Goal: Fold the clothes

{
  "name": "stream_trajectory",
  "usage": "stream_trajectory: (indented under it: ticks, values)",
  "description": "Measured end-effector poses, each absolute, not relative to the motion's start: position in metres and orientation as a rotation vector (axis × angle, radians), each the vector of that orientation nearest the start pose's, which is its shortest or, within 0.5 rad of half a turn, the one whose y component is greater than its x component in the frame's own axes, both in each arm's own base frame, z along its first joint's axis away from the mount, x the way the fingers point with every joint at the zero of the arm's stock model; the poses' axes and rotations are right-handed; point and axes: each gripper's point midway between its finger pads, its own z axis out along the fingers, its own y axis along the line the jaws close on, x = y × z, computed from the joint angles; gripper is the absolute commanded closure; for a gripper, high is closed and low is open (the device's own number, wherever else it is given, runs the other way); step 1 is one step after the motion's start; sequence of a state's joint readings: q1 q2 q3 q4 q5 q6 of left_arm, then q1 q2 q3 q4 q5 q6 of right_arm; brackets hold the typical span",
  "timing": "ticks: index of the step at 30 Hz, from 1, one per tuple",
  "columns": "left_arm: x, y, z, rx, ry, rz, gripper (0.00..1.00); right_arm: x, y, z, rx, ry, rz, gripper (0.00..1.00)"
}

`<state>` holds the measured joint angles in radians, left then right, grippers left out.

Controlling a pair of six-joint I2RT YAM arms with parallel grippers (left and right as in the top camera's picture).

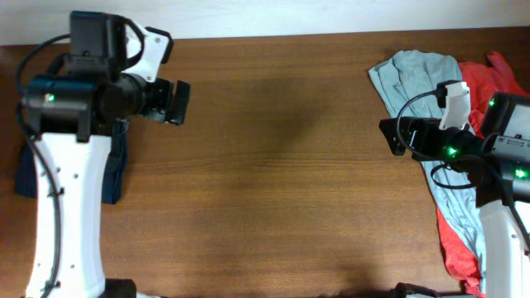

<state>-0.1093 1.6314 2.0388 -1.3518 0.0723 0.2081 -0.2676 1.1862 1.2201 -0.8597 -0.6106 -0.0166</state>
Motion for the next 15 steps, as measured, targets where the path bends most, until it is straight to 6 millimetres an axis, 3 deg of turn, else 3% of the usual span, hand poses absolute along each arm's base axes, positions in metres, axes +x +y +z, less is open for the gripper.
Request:
stream_trajectory:
  ticks: [5, 15]
  values:
    - [0.385, -0.053, 0.317, 0.427, 2.513, -0.042, 0.01, 0.326, 0.013, 0.265, 0.005, 2.291, 0.583, 0.02]
    - [0.386, -0.052, 0.316, 0.425, 2.517, -0.032, 0.01, 0.327, 0.012, 0.263, 0.007, 2.298, 0.586, 0.01]
